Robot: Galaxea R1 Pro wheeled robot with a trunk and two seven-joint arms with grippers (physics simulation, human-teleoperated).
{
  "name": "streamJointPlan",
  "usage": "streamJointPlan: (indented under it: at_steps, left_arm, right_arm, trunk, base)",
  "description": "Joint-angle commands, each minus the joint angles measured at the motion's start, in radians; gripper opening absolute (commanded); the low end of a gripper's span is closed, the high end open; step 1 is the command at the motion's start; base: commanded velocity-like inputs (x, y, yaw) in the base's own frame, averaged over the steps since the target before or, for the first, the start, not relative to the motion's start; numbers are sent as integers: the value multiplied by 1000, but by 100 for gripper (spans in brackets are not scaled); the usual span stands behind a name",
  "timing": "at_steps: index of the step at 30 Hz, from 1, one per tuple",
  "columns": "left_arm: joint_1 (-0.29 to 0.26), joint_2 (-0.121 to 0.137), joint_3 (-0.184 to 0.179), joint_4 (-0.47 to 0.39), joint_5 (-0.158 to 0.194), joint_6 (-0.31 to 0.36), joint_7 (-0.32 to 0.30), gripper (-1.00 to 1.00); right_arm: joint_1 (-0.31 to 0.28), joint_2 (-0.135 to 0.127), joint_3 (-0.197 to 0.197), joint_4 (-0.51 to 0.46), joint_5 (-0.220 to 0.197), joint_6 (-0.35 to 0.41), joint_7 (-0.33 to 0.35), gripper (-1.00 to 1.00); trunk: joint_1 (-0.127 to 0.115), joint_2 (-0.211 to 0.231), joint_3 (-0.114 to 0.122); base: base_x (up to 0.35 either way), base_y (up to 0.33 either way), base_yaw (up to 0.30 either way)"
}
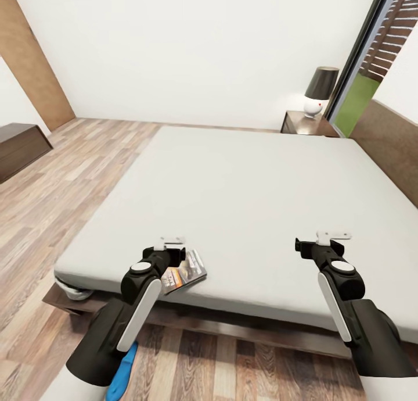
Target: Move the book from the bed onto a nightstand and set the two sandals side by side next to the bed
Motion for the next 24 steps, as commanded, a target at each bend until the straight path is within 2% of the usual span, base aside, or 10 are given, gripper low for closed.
streamJointPlan:
  at_steps: [1,16,24]
  left_arm:
    - [-1,0,-1,-1,10,2,10,100]
    - [12,0,-1,0,2,2,10,100]
    - [14,0,-1,-1,1,2,10,100]
  right_arm:
    - [-1,-1,2,-1,-10,4,-10,100]
    - [-1,-1,5,-2,-6,7,-11,100]
    - [-1,-1,4,0,-6,7,-11,100]
  trunk:
    - [-4,7,4]
    - [-61,112,59]
    - [-92,168,96]
  base:
    - [0,0,154]
    - [-7,0,18]
    - [-262,0,0]
